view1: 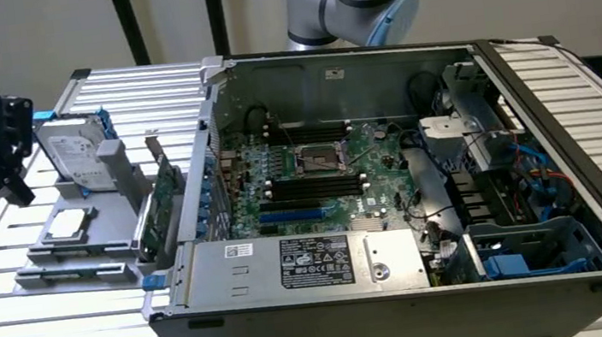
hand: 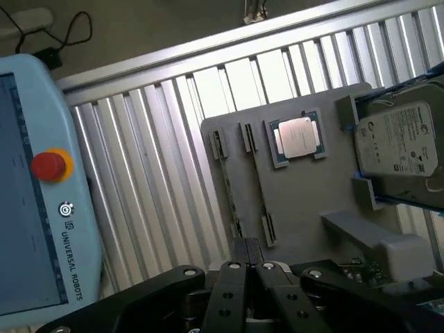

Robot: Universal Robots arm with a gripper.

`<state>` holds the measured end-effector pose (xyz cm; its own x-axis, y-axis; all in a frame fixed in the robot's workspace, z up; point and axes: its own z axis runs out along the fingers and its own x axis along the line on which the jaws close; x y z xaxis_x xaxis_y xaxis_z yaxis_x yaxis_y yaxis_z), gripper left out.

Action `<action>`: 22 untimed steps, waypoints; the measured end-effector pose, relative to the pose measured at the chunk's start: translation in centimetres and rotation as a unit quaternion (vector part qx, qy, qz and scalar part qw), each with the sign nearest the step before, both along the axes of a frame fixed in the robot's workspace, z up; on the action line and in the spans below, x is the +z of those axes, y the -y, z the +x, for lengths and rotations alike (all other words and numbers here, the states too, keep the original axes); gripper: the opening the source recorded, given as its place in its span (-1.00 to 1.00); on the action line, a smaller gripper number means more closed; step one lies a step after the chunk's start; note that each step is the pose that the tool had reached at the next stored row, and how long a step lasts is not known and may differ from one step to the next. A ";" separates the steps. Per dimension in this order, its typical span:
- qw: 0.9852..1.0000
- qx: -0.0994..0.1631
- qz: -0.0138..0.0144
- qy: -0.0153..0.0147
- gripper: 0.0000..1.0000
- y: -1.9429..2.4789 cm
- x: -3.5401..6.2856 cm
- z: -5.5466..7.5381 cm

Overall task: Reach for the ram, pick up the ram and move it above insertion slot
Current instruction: 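Pick up the ram and move it above insertion slot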

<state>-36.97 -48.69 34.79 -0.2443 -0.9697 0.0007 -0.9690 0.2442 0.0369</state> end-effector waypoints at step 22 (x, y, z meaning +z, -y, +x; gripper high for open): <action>0.997 0.074 0.000 0.002 -0.16 -0.08 -1.43 -0.1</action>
<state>-37.04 -48.61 33.36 -0.0991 -0.9951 -0.0006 -0.9945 0.0991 0.0330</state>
